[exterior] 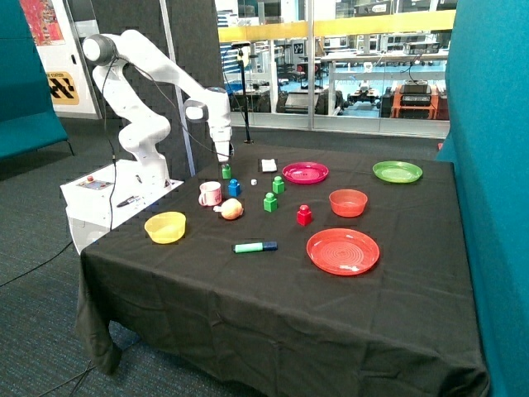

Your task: Stack green blocks

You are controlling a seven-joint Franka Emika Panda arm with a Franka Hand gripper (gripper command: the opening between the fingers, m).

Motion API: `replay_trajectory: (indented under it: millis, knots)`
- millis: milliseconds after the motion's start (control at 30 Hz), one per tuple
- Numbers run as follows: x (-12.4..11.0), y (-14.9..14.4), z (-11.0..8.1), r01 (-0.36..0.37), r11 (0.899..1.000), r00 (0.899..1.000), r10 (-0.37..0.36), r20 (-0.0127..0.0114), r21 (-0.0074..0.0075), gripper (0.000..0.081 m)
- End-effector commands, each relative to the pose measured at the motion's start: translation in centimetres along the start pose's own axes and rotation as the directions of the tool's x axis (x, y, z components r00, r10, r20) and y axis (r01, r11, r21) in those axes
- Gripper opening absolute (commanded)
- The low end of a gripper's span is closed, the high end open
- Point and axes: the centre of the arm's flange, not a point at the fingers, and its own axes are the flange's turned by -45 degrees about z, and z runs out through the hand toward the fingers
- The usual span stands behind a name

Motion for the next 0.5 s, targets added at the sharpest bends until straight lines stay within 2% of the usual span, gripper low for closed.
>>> replay_trajectory:
  millis: [0, 233, 333, 467]
  knots:
    - [-0.02, -0.18, 0.5, -0.004, 1.0, 1.0, 0.004, 0.0005, -0.0009, 0.0493]
    - [0.29, -0.27, 0.67, -0.007, 1.0, 1.0, 0.007, 0.0005, -0.0009, 0.0478]
    - [0.43, -0.21, 0.64, -0.01, 1.0, 1.0, 0.01, 0.0005, -0.0009, 0.0386]
    - [0.48, -0.15, 0.61, -0.011, 1.0, 1.0, 0.011, 0.0005, -0.0009, 0.0367]
